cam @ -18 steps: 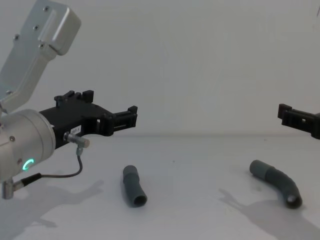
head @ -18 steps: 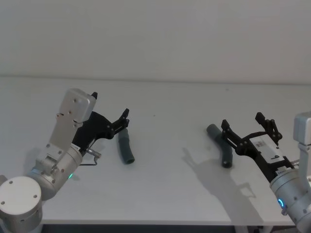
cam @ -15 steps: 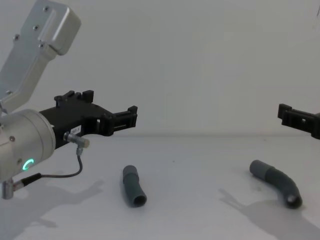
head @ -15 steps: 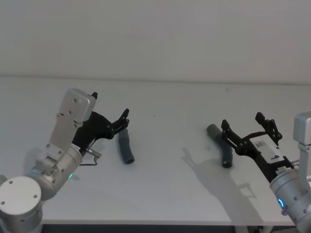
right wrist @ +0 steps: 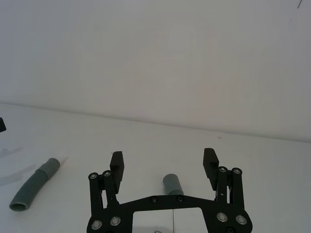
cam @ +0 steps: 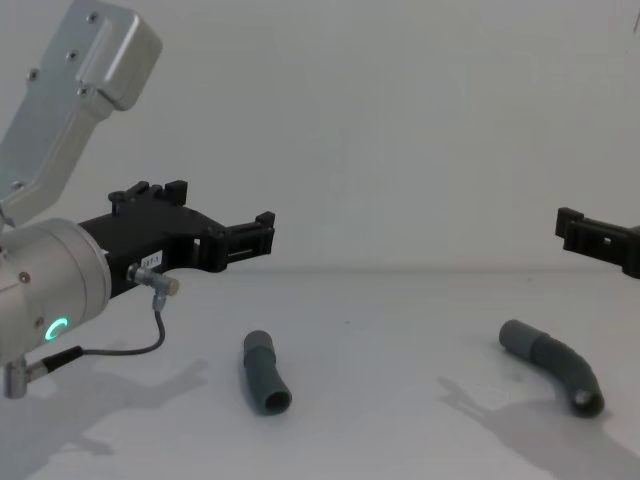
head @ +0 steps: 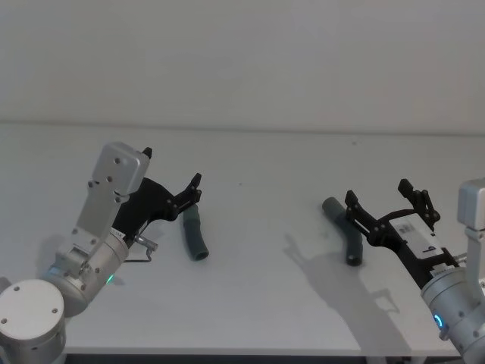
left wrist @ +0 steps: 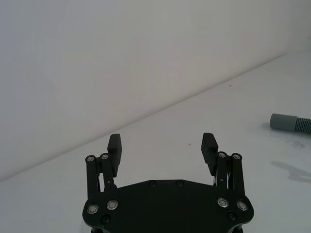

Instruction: Use both hands to pick up one end of the pipe from the table, align the ends, and insert them.

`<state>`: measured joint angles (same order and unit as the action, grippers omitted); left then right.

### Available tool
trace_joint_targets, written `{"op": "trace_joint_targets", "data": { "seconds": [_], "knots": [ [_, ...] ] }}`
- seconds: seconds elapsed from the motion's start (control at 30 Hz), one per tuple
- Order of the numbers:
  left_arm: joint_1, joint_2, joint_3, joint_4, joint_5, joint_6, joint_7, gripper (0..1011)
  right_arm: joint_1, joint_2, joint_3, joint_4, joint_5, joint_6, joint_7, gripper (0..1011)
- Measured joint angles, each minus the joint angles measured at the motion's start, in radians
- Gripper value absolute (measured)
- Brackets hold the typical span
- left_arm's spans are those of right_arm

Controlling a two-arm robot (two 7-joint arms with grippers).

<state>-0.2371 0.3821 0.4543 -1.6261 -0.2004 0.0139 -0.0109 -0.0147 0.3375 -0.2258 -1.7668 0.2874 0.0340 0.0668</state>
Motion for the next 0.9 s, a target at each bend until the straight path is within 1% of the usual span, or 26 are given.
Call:
{"op": "trace_joint_targets", "data": {
  "seconds": [0.9],
  "knots": [
    [0.000, 0.000, 0.000, 0.000, 0.000, 0.000, 0.000, 1000, 0.000, 0.000, 0.000, 0.000, 0.000, 0.000, 0.000, 1001]
  ]
}}
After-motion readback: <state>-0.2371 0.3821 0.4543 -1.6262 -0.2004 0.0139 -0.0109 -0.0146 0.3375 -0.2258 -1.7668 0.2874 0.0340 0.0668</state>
